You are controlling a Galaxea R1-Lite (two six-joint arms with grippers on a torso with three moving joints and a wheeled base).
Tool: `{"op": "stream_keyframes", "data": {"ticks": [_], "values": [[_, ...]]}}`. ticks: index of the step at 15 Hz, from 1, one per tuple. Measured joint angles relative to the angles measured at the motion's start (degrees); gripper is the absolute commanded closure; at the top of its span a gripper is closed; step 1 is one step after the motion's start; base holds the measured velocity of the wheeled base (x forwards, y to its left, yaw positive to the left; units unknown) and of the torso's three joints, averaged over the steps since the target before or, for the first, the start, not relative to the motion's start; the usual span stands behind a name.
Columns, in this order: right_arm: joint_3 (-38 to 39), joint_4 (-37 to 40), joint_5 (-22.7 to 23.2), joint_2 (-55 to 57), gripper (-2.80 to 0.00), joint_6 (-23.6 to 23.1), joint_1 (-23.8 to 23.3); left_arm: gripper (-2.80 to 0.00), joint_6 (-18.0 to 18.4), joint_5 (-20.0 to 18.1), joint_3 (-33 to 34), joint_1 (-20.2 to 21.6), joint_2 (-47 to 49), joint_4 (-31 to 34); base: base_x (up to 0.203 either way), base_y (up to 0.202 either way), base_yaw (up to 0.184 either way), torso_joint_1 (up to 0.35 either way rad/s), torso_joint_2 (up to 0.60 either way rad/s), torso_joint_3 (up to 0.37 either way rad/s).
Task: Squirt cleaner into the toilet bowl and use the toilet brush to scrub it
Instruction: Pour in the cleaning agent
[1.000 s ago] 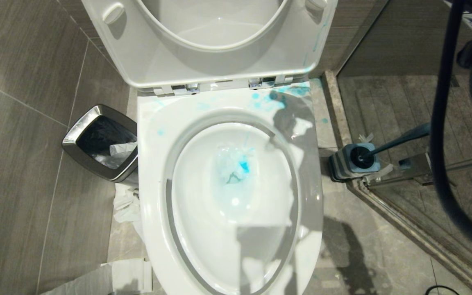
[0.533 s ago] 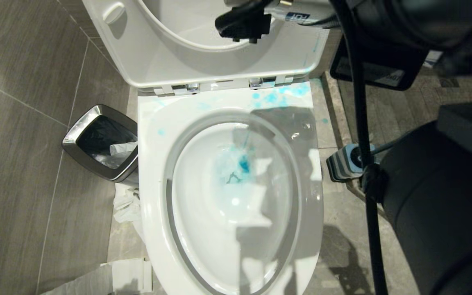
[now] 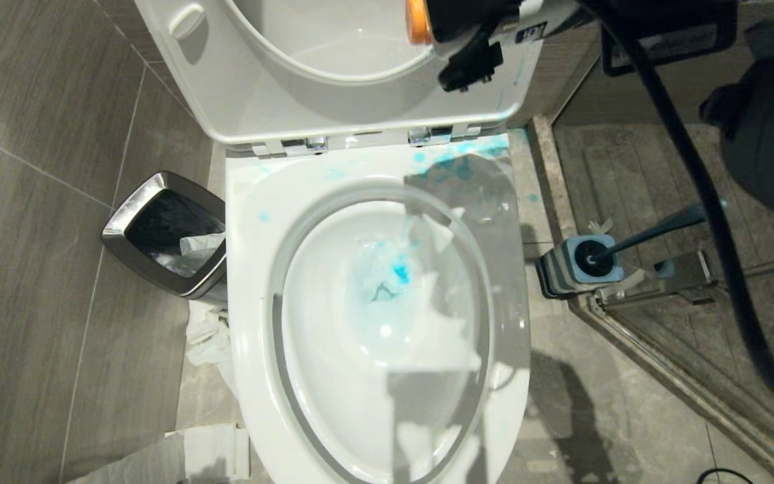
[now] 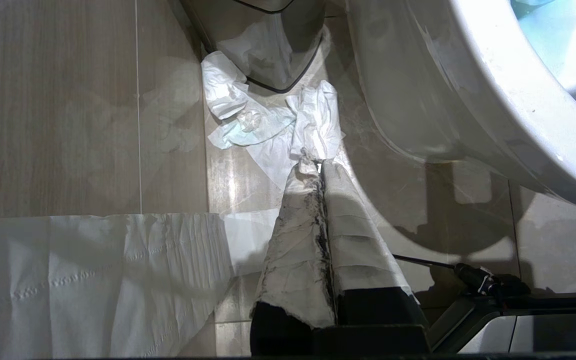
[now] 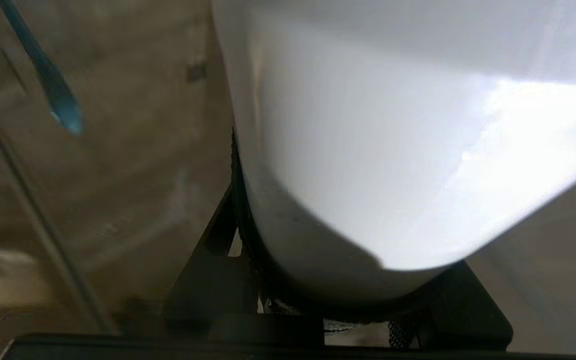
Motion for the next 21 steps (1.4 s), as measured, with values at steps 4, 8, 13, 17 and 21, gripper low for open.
{"op": "stream_keyframes", "data": {"ticks": [4, 8, 13, 17, 21], "values": [[-1.32, 18.36, 0.00, -2.67, 0.00, 0.01, -0.73, 0.00, -0.01, 0.02, 0.00, 0.02, 0.00, -0.01, 0.000, 0.000, 0.000, 0.000, 0.00, 0.000], [-1.42, 21.17, -0.06, -3.68, 0.00, 0.03, 0.18, 0.00, 0.00, 0.05, 0.00, 0.00, 0.00, 0.01, 0.000, 0.000, 0.000, 0.000, 0.00, 0.000], [-0.43, 23.42, 0.00, -3.26, 0.00, 0.02, 1.85, 0.00, 0.00, 0.00, 0.00, 0.02, 0.00, 0.01, 0.000, 0.000, 0.000, 0.000, 0.00, 0.000], [-0.99, 36.26, 0.00, -1.74, 0.00, 0.02, 0.36, 0.00, 0.00, 0.01, 0.00, 0.01, 0.00, -0.01, 0.000, 0.000, 0.000, 0.000, 0.00, 0.000], [-1.53, 32.94, -0.05, -0.81, 0.00, 0.02, -0.95, 0.00, -0.01, 0.02, 0.00, 0.00, 0.00, 0.00, 0.000, 0.000, 0.000, 0.000, 0.00, 0.000]]}}
